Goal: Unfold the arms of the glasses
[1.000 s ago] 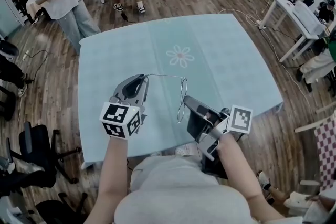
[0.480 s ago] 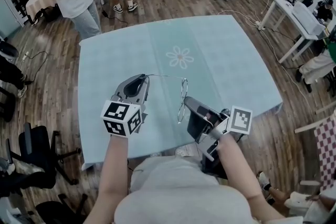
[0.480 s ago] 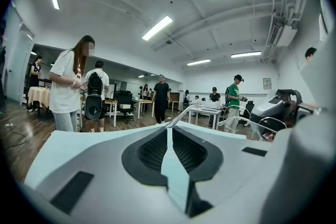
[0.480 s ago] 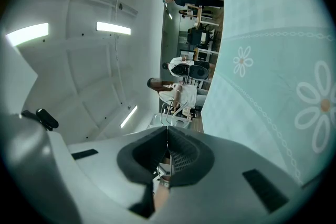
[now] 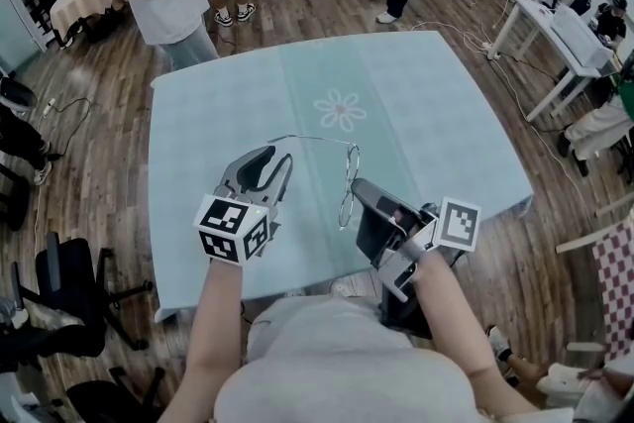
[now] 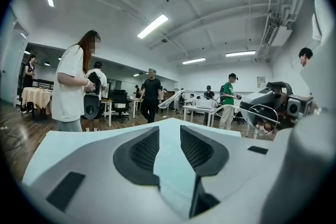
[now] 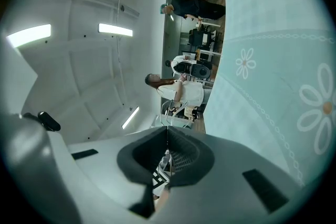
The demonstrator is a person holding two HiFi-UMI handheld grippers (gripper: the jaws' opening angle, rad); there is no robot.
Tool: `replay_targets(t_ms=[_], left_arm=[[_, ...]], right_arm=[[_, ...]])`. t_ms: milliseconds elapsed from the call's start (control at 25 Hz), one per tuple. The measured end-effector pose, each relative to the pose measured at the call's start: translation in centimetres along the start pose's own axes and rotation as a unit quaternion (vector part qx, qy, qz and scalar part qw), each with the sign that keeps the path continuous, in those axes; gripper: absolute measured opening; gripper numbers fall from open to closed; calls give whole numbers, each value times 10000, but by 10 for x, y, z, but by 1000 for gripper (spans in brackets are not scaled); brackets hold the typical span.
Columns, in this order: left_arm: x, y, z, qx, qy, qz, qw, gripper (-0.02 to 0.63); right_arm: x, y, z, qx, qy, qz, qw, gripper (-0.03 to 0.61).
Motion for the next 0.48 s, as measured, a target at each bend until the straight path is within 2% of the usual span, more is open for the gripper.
replay_targets(t_ms=[200, 360, 480], left_arm=[[3, 4, -13, 101, 401, -52, 9991, 133], [6, 7, -20, -258, 878, -183, 9956, 133], [10, 7, -25, -615, 1270, -317, 9895, 133]], right_arm=[[0, 3, 2, 148, -102, 29, 9998, 12], [-1, 6, 4, 130, -136, 69, 9998, 12], [-3, 6, 3, 132, -138, 80, 9998, 12]])
Point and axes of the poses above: the fingertips, and each gripper's own axes: x forward along the fingers, z to its left, y out of its underside, the point moved 6 cm from there along -x, backward along the fingers
